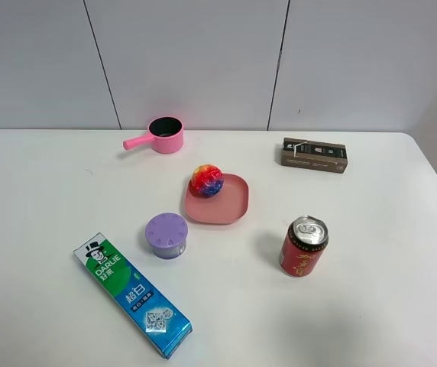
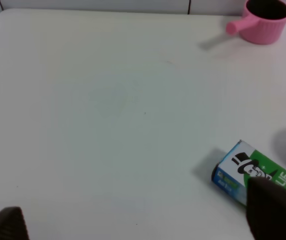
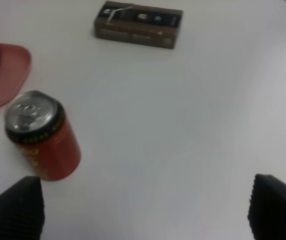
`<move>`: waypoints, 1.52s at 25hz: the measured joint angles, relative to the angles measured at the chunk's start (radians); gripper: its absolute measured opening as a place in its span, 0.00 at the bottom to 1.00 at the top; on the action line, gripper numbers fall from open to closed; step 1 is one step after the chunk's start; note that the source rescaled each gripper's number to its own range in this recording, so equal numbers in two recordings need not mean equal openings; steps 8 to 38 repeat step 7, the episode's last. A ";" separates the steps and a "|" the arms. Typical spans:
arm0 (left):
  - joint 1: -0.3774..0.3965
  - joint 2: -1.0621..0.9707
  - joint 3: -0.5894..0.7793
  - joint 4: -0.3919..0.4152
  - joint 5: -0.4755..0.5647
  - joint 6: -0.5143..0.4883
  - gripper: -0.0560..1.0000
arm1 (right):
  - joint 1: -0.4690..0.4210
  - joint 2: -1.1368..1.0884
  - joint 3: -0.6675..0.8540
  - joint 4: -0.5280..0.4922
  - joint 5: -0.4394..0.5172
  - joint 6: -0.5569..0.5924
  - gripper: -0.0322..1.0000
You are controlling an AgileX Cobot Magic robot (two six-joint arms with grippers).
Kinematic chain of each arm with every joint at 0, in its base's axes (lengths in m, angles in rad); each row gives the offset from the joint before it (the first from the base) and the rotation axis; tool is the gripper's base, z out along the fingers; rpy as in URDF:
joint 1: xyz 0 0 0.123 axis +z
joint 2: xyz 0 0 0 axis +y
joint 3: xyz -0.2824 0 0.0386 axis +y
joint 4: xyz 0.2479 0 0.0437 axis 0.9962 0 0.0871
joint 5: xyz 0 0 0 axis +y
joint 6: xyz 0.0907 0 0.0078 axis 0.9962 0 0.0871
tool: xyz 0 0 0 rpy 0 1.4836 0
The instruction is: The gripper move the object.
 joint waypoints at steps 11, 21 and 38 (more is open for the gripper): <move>0.000 0.000 0.000 0.001 0.000 0.000 1.00 | -0.078 0.000 0.000 0.000 0.000 0.001 0.99; 0.000 0.000 0.000 0.001 0.000 0.000 1.00 | -0.078 0.000 0.000 0.000 0.000 0.001 0.99; 0.000 0.000 0.000 0.001 0.000 0.000 1.00 | -0.078 0.000 0.000 0.000 0.000 0.001 0.99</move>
